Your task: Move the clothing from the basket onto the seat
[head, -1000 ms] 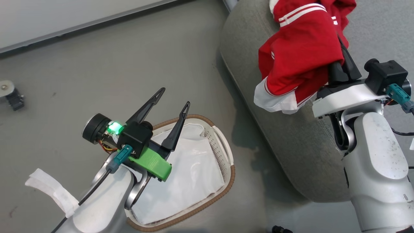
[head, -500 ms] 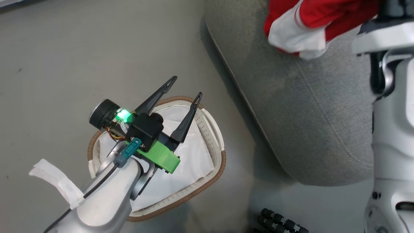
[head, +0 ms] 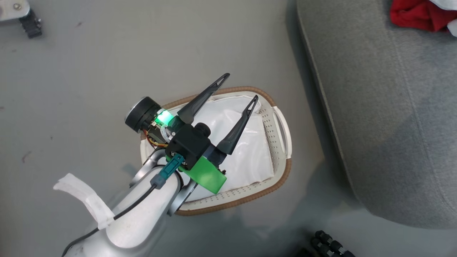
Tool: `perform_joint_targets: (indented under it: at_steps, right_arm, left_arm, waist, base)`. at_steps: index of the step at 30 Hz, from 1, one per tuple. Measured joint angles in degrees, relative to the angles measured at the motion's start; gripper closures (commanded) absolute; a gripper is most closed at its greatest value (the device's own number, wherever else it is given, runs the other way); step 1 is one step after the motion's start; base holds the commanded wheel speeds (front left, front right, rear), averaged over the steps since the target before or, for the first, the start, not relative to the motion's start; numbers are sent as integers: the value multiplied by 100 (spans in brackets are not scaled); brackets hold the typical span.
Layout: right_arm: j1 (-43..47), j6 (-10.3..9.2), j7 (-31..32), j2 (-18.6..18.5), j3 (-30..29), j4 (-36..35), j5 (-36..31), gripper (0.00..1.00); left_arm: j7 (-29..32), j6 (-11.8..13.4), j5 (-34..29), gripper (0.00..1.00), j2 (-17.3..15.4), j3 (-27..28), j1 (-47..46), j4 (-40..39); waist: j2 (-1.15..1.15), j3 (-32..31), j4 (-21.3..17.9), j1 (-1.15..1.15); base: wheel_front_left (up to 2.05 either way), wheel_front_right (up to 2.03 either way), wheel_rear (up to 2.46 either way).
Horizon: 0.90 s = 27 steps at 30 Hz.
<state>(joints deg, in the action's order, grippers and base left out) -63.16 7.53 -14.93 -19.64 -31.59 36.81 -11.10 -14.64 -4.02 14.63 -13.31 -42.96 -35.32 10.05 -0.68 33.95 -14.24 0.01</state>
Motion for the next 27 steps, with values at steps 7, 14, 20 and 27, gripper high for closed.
perform_joint_targets:
  at_steps: [7,14,20,27]
  right_arm:
    - [232,0,18,-153,-717,672,-530,100]
    - [548,0,-7,155,-934,630,-609,0]
    - [1119,0,-9,372,-673,96,-327,0]
    - [1876,0,-8,653,-129,-613,88,0]
  left_arm:
    - [-12,58,-7,0,16,34,-25,-26]
    - [-31,99,16,0,-14,121,3,5]
    - [-35,151,110,0,-3,269,8,16]
    - [-40,261,261,0,34,705,179,-105]
  waist:
    - [0,282,504,0]
    - [0,498,610,0]
    - [0,402,480,0]
    - [0,125,384,0]
  base:
    - [0,0,0]
    - [0,0,0]
    - [0,0,0]
    - [0,0,0]
